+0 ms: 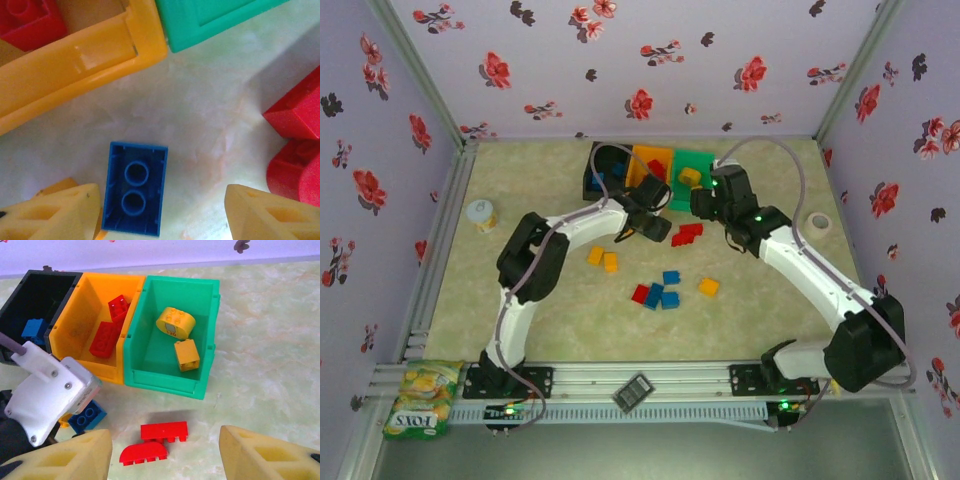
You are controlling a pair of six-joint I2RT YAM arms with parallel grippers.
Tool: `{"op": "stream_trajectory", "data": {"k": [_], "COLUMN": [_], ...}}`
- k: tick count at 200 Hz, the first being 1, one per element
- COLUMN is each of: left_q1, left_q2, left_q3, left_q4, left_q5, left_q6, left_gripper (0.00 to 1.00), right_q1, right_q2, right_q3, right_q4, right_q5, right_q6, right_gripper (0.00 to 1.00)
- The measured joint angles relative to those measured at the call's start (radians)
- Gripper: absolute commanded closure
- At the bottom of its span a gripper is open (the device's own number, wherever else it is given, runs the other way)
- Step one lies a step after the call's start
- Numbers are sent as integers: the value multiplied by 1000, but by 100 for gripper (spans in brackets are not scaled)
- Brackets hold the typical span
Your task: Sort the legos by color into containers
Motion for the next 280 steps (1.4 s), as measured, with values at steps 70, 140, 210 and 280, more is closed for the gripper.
{"op": "stream_trajectory", "data": {"k": [70,140,210,280], "left_q1": [10,15,16,68], "left_q2": [95,100,13,-142], "left_q3": [90,86,35,105], "left_q4": [-10,-19,-40,-113], "left_q5": [-31,-39,-45,-61], "left_q6": [-16,-37,-64,-110], "left_gripper": [52,68,74,74], "right_q1": [0,0,0,0], "right_q2": [-68,-78,-85,-111], "right_q3": [-27,-30,-33,-47], "right_q4": [-43,-56,-56,-56], "right_q5": [40,47,47,55], "right_q6": [0,0,0,0], "right_gripper": [40,40,39,40]}}
